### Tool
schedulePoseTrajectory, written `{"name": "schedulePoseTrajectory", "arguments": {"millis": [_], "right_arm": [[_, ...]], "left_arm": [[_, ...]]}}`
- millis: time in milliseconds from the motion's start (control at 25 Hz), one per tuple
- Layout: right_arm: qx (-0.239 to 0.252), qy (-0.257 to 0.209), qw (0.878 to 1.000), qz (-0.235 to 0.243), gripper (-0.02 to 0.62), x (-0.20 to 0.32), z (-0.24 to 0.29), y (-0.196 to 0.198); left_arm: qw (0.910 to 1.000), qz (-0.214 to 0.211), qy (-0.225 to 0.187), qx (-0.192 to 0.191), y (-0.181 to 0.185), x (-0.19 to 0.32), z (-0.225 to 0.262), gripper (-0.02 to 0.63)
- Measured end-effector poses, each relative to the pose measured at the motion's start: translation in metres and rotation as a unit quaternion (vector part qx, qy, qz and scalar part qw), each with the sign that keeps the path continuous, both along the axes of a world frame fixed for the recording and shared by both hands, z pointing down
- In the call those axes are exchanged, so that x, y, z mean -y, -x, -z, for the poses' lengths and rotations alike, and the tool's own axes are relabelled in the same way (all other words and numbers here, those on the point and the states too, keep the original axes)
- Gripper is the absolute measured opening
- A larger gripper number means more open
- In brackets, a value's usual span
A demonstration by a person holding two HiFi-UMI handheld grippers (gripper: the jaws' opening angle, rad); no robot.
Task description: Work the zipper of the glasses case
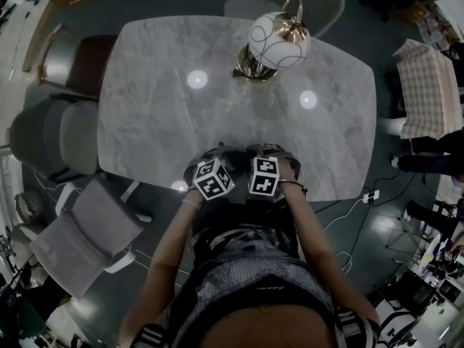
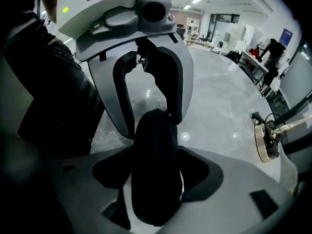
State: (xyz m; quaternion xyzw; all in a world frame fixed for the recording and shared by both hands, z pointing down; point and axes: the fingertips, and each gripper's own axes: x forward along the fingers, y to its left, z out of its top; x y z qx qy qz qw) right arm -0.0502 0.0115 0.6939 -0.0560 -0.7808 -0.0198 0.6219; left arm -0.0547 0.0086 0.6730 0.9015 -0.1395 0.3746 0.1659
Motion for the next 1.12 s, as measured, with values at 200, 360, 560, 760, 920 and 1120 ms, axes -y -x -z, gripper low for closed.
{"name": "schedulePoseTrajectory", "arguments": {"millis": [200, 360, 560, 760, 920, 1120], "right_arm": [[0.033, -0.006, 0.999, -0.001, 0.314, 0.002, -0.002, -0.002], [0.075, -0.024, 0.997, -0.011, 0.314, 0.004, 0.007, -0.001], [0.164, -0.056, 0.985, -0.025, 0.314, 0.012, 0.042, 0.006], [0.206, -0.054, 0.977, -0.033, 0.314, 0.010, 0.064, 0.011], [0.204, -0.055, 0.977, -0.028, 0.314, 0.008, 0.063, 0.010], [0.194, -0.060, 0.979, -0.025, 0.314, 0.008, 0.060, 0.008]], "left_arm": [[0.9957, 0.082, 0.028, -0.034, 0.033, 0.001, 0.003, 0.245], [0.9507, 0.211, 0.132, -0.185, 0.063, 0.005, 0.020, 0.241], [0.8358, 0.271, 0.267, -0.396, 0.069, 0.009, 0.045, 0.177], [0.7984, 0.261, 0.294, -0.456, 0.060, 0.012, 0.050, 0.172], [0.7845, 0.247, 0.298, -0.484, 0.054, 0.013, 0.058, 0.172], [0.7796, 0.249, 0.299, -0.491, 0.055, 0.013, 0.064, 0.165]]}}
